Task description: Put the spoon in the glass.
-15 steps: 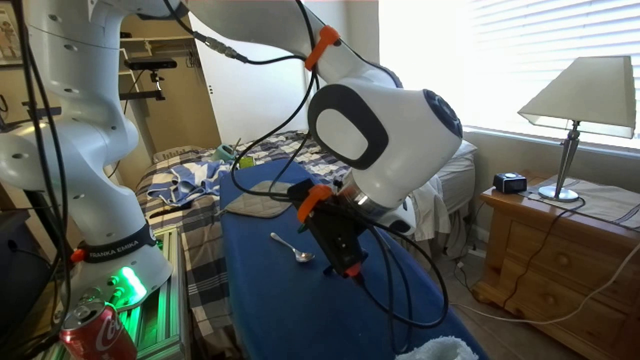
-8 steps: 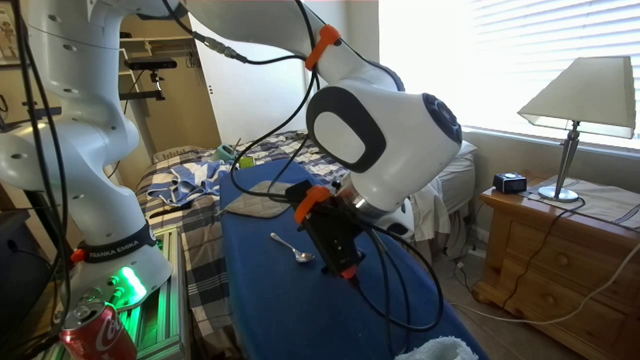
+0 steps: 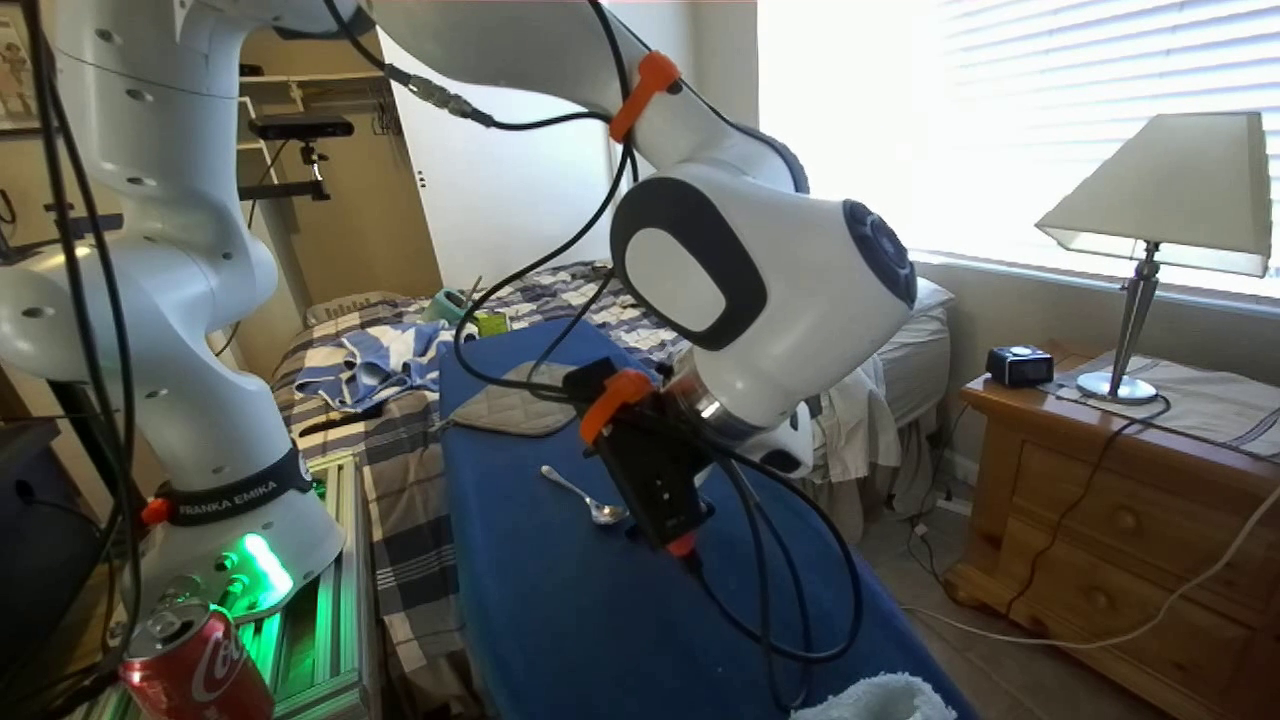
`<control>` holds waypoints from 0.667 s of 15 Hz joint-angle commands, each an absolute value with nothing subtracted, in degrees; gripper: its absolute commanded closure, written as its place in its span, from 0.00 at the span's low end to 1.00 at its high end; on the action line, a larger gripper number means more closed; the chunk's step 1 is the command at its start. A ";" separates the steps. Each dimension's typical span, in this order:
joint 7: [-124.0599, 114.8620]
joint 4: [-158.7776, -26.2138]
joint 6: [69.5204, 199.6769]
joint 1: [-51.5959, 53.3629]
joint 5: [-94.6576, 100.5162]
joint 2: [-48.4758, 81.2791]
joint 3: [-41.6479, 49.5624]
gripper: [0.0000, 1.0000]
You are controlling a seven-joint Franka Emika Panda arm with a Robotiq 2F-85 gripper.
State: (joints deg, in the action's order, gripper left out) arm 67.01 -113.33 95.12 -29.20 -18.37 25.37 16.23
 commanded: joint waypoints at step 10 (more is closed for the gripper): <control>66.65 -113.98 95.52 -29.97 -18.66 25.42 15.88 0.77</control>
State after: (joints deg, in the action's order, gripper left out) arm 67.00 -113.78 95.13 -29.21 -18.37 25.37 16.24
